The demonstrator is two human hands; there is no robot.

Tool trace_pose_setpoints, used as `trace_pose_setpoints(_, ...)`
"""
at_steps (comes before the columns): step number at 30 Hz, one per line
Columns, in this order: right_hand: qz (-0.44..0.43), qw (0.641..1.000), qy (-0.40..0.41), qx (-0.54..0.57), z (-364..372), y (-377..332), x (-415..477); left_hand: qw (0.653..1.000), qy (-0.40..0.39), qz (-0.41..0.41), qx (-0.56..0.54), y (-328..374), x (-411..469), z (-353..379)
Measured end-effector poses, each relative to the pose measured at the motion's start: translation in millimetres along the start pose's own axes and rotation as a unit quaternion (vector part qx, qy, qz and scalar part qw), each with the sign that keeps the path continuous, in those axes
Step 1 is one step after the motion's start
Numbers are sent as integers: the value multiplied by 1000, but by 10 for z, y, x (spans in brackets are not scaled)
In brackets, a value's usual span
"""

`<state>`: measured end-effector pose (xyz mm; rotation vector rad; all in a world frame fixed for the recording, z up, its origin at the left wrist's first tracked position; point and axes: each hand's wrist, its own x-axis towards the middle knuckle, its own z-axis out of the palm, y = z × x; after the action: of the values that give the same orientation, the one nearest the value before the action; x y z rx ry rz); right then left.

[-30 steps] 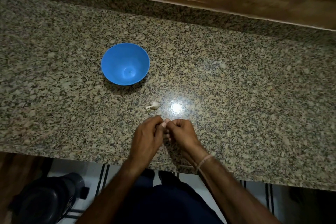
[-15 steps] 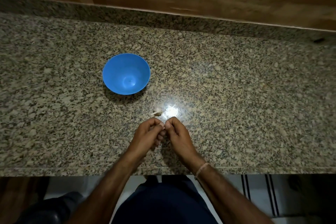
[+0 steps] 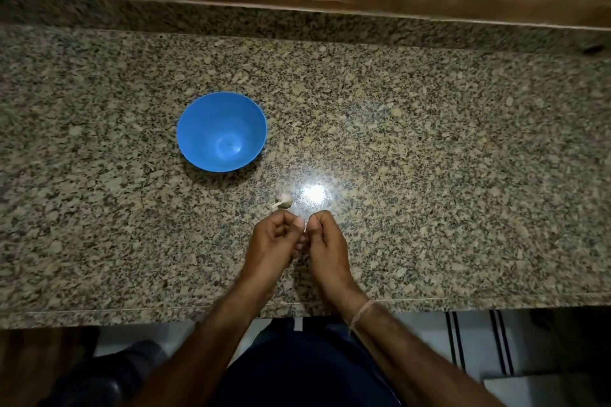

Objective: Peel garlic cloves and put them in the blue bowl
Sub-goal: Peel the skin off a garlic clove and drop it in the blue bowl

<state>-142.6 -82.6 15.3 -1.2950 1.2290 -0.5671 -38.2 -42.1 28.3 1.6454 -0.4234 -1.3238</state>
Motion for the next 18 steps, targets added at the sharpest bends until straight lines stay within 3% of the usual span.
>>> trace_pose_setpoints(3, 53, 997, -33, 40, -35, 18, 69, 999, 35, 37, 20, -22, 35, 33)
trace_pose_setpoints(8, -68, 995, -27, -72, -133, 34, 86, 997, -4, -74, -16, -32, 91, 83)
trace_pose_setpoints(14, -102, 988, 5, -114, -265, 91, 203, 994, 45, -76, -60, -135, 109, 127)
trace_pose_setpoints(18, -80, 994, -43, -64, -372, 153, 193, 990, 92, -80, -76, -179, 105, 134)
